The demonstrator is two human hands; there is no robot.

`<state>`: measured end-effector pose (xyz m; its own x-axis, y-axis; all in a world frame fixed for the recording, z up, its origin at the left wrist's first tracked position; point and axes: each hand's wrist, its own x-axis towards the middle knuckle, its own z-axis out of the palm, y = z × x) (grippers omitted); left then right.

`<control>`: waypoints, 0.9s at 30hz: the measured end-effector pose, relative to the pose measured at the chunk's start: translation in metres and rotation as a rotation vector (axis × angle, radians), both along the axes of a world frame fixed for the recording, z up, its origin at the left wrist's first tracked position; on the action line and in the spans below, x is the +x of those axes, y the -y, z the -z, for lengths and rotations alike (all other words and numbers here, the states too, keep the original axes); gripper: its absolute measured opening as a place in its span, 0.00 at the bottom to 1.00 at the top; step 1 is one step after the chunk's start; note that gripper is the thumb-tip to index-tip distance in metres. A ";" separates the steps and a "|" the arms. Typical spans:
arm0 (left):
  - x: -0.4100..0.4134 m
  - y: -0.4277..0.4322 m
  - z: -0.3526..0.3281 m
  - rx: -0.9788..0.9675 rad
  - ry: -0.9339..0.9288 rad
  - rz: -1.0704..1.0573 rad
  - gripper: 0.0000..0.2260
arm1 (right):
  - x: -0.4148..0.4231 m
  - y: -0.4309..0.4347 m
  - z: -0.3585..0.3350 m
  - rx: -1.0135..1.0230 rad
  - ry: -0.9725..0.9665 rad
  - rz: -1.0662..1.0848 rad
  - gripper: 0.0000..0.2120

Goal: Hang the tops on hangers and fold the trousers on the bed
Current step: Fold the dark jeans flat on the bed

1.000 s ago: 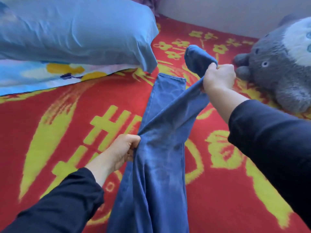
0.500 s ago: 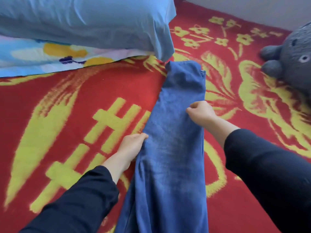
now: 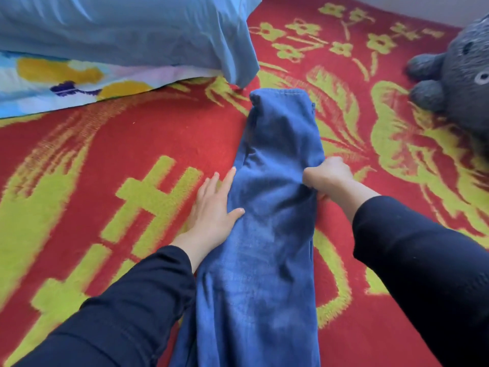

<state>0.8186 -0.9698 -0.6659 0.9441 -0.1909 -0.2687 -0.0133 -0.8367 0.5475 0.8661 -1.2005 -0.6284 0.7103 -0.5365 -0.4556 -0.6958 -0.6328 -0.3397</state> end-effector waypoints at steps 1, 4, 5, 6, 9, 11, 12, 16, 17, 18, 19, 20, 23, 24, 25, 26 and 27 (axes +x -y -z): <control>0.004 0.001 0.002 0.031 -0.007 0.060 0.37 | 0.005 0.005 0.003 0.012 -0.001 -0.012 0.21; 0.020 -0.001 0.005 0.221 -0.037 0.187 0.39 | 0.031 0.015 0.006 -0.003 0.210 -0.010 0.26; 0.026 0.000 0.003 0.266 -0.060 0.214 0.42 | 0.043 0.017 0.005 0.041 0.290 0.031 0.26; 0.031 0.002 0.001 0.300 -0.082 0.238 0.45 | 0.056 0.019 0.005 0.095 0.341 0.065 0.26; 0.041 0.013 -0.005 0.369 -0.127 0.285 0.48 | 0.088 0.017 0.009 0.135 0.349 0.038 0.22; 0.044 0.017 -0.007 0.386 -0.162 0.287 0.49 | 0.101 0.015 0.016 0.094 0.287 0.004 0.21; 0.046 0.018 -0.008 0.385 -0.176 0.284 0.49 | 0.105 0.015 0.020 0.064 0.256 0.004 0.20; 0.050 0.019 -0.008 0.354 -0.196 0.274 0.50 | 0.121 0.020 0.014 -0.044 0.553 0.020 0.08; 0.050 0.019 -0.007 0.348 -0.202 0.269 0.50 | 0.124 0.022 0.008 -0.054 0.649 0.036 0.08; 0.050 0.019 -0.007 0.338 -0.211 0.261 0.51 | 0.126 0.024 0.004 -0.057 0.681 0.047 0.08; 0.051 0.019 -0.007 0.323 -0.218 0.254 0.51 | 0.127 0.027 0.002 -0.052 0.638 0.053 0.10; 0.051 0.019 -0.007 0.303 -0.219 0.247 0.51 | 0.125 0.029 0.002 -0.039 0.532 0.057 0.13; 0.051 0.014 -0.008 0.240 -0.187 0.228 0.52 | 0.092 0.023 0.016 0.036 0.267 0.022 0.18; 0.049 0.012 -0.008 0.222 -0.174 0.221 0.52 | 0.072 0.016 0.021 0.078 0.283 -0.013 0.19; 0.046 0.009 -0.007 0.211 -0.164 0.216 0.51 | 0.050 0.009 0.026 0.117 0.324 -0.057 0.20; 0.043 0.007 -0.007 0.204 -0.160 0.215 0.50 | 0.026 0.000 0.030 0.144 0.355 -0.094 0.22; 0.039 0.004 -0.007 0.195 -0.165 0.217 0.49 | 0.001 -0.007 0.032 0.166 0.376 -0.109 0.25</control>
